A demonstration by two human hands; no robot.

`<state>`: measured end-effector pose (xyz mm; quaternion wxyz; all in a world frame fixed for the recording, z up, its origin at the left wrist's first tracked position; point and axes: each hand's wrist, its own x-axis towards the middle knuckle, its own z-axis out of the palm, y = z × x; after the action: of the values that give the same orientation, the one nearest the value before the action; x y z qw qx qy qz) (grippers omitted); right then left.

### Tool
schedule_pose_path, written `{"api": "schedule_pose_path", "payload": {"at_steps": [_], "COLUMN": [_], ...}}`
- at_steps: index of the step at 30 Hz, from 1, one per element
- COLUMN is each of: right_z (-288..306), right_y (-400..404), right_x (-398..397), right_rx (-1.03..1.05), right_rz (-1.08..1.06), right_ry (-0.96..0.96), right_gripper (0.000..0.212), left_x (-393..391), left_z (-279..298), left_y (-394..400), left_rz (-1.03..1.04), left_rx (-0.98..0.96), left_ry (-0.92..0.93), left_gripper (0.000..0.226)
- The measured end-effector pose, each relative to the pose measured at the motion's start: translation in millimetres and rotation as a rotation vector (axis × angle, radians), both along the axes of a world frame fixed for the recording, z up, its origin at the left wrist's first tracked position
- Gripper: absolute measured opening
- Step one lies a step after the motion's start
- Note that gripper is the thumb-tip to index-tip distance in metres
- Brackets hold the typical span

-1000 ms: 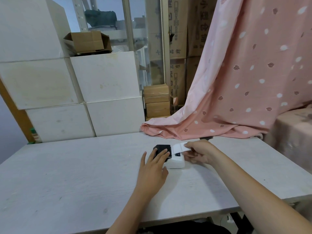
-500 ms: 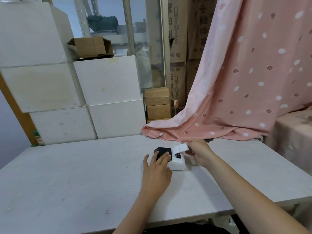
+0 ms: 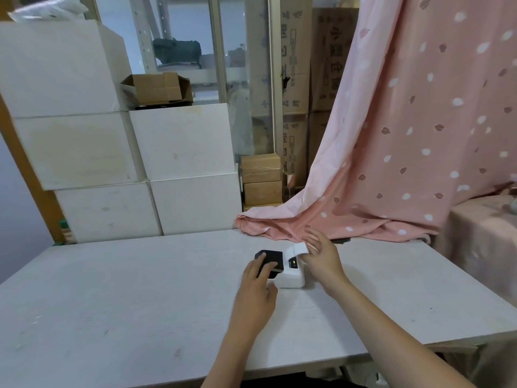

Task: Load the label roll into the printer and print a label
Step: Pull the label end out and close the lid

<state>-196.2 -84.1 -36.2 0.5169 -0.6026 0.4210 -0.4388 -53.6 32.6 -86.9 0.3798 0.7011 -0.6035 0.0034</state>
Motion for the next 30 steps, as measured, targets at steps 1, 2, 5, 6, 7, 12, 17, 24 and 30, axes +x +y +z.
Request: {"api": "schedule_pose_path", "payload": {"at_steps": [1,2,5,6,7,12,17,24,30], "right_z": [-2.8,-5.1,-10.8,-12.1,-14.3,-19.8,-33.6,-37.6,-37.9], "right_y": [0.7,0.9,-0.3,-0.2,-0.9,1.7,13.7,20.2,29.1], "right_x": [0.5,1.9,9.4,12.0,14.4,13.8,17.1,20.0,17.3], "right_rx": [0.002,-0.002,0.040,0.062,0.072,-0.003,0.003,0.004,-0.008], "right_rz": [-0.016,-0.034,-0.029,-0.014,-0.007,-0.042,0.022,0.008,0.099], "right_ry": [0.033,0.072,0.176,0.198,0.223,0.266,0.296,0.212,0.170], "right_gripper": [0.066,0.067,0.064,0.062,0.057,0.027,0.023,0.016,0.023], "left_x": [0.5,1.0,1.5,1.3,1.4,6.0,6.4,11.4,11.2], "left_z": [-0.3,0.1,1.6,2.1,2.5,3.3,4.4,13.4,14.1], "left_y": [0.1,0.1,1.3,2.3,2.9,-0.6,-0.8,4.7,5.0], "left_rz": [0.024,0.056,0.131,0.142,0.149,0.215,0.239,0.139,0.061], "left_rx": [-0.008,-0.011,-0.019,-0.026,-0.029,-0.011,-0.067,-0.044,0.053], "left_ry": [0.021,0.049,0.128,0.141,0.151,0.297,0.361,0.511,0.419], "left_gripper": [0.048,0.049,0.051,0.051,0.052,0.053,0.037,0.031,0.039]}}
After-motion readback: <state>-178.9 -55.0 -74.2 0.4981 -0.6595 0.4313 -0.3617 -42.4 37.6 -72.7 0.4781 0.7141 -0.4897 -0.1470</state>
